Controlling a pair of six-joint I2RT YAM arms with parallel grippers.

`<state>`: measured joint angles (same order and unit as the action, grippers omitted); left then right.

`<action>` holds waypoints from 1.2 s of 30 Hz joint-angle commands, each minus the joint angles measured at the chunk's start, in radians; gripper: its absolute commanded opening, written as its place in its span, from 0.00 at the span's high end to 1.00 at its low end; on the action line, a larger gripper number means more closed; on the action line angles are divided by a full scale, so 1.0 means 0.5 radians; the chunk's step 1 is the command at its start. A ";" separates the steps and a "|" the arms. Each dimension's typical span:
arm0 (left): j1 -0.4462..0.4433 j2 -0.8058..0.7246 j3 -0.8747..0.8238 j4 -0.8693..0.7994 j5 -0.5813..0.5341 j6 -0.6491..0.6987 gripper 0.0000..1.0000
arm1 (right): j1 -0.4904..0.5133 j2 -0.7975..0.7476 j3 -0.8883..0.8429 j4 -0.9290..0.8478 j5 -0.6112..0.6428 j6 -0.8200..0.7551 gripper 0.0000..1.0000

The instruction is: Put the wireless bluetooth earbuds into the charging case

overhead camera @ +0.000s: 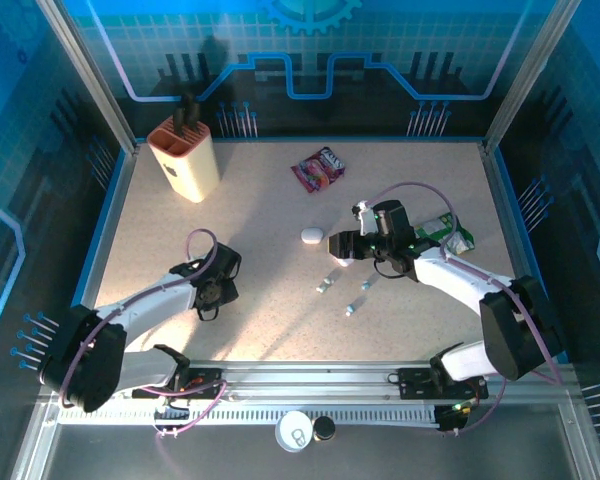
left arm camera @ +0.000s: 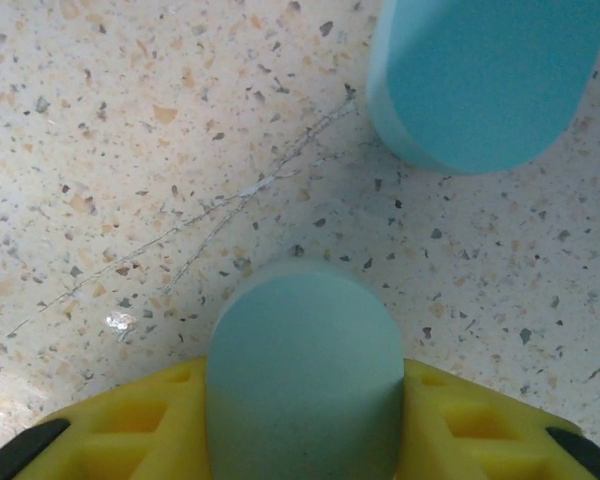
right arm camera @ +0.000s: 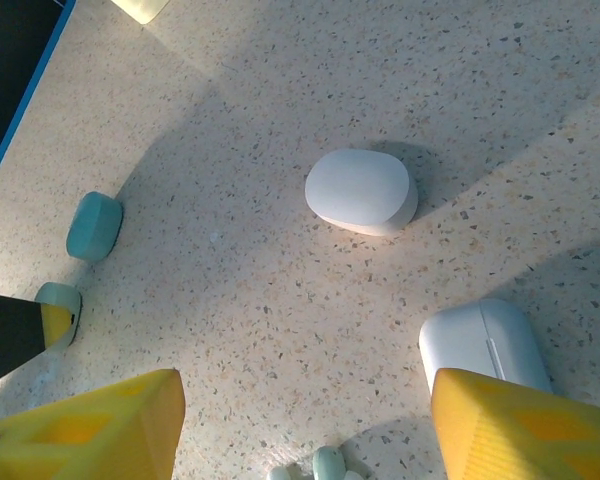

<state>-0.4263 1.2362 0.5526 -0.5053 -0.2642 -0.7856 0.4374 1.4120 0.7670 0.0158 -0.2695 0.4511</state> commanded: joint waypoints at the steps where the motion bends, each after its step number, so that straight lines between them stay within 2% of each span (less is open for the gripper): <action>1: 0.001 -0.097 -0.008 0.130 0.175 0.165 0.58 | -0.010 -0.064 0.005 0.023 -0.023 -0.003 0.34; 6: 0.002 -0.243 -0.144 0.666 0.642 0.411 0.58 | -0.013 -0.124 -0.031 0.032 -0.044 0.008 0.34; 14: 0.000 -0.147 -0.141 1.071 1.029 0.599 0.59 | -0.029 -0.241 -0.081 0.007 -0.108 0.035 0.34; 24: -0.031 0.068 -0.163 1.541 1.531 0.690 0.59 | -0.031 -0.234 -0.113 0.048 -0.265 0.150 0.34; 27: -0.103 0.085 -0.204 1.744 1.522 0.787 0.57 | -0.032 -0.184 -0.073 0.028 -0.374 0.242 0.34; 29: -0.137 0.117 -0.190 1.767 1.410 0.807 0.57 | -0.031 -0.158 -0.057 0.024 -0.405 0.272 0.34; 31: -0.150 0.169 -0.094 1.563 1.180 0.758 0.62 | -0.032 -0.142 -0.055 0.010 -0.406 0.271 0.34; 33: -0.154 0.213 0.003 1.303 0.945 0.692 0.61 | -0.031 -0.134 -0.052 -0.005 -0.401 0.264 0.34; 36: -0.185 0.254 0.098 0.933 0.626 0.449 0.62 | -0.032 -0.126 -0.047 -0.021 -0.397 0.246 0.34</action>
<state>-0.5045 1.3487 0.5465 0.1436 0.2371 -0.4740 0.4309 1.3357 0.7197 0.0181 -0.4427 0.5682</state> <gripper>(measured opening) 0.404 0.660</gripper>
